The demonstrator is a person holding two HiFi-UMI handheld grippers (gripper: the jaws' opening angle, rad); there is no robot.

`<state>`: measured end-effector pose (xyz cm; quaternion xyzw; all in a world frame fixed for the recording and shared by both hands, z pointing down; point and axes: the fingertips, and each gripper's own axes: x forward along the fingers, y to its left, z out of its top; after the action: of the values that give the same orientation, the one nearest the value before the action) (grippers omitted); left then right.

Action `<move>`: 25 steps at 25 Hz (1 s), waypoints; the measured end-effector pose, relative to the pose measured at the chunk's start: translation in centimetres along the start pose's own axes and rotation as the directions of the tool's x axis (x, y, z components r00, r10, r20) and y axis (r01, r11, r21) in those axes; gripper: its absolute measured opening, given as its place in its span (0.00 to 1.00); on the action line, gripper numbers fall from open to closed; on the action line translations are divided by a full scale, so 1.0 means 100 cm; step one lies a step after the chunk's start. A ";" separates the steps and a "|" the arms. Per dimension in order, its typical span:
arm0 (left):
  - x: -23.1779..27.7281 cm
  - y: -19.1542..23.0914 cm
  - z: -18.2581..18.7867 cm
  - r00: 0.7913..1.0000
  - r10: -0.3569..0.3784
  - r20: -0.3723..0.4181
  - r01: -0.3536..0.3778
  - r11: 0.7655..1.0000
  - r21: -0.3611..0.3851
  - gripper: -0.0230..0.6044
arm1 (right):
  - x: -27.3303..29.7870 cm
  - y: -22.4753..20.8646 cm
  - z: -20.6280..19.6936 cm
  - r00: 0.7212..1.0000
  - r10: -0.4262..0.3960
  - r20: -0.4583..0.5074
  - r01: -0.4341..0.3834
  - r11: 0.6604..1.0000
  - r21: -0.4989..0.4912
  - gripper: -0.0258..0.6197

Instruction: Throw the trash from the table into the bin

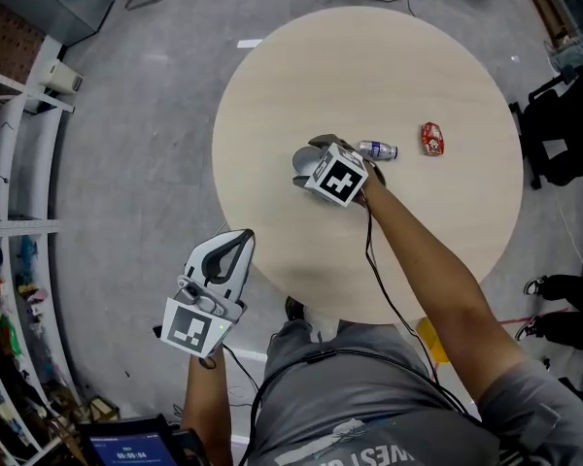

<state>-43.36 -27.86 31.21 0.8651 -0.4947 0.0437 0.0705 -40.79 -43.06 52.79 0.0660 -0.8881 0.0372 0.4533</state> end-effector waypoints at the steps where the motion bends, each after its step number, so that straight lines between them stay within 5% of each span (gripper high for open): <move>1: 0.000 -0.001 0.002 1.000 -0.009 0.008 0.009 1.000 0.007 0.11 | -0.009 0.000 0.005 1.000 -0.022 0.023 0.022 1.000 0.004 0.62; 6: -0.003 -0.009 0.016 0.996 -0.054 0.071 0.051 0.998 0.044 0.11 | -0.072 0.013 0.037 0.976 -0.141 0.165 0.140 0.990 0.020 0.62; 12: -0.028 -0.030 0.063 0.973 -0.134 0.189 0.112 0.986 0.120 0.11 | -0.184 0.063 0.079 0.912 -0.267 0.310 0.257 0.964 0.074 0.62; 18: -0.058 -0.056 0.118 0.909 -0.276 0.312 0.214 0.952 0.217 0.11 | -0.297 0.124 0.111 0.822 -0.425 0.378 0.416 0.903 0.111 0.62; 25: -0.059 -0.110 0.143 0.812 -0.458 0.361 0.370 0.883 0.289 0.11 | -0.376 0.180 0.085 0.720 -0.596 0.355 0.569 0.800 0.189 0.62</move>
<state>-36.75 -19.74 15.40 0.9434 -0.2896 -0.1089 -0.1191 -28.48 -23.20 17.29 0.3628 -0.8931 -0.0918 0.2495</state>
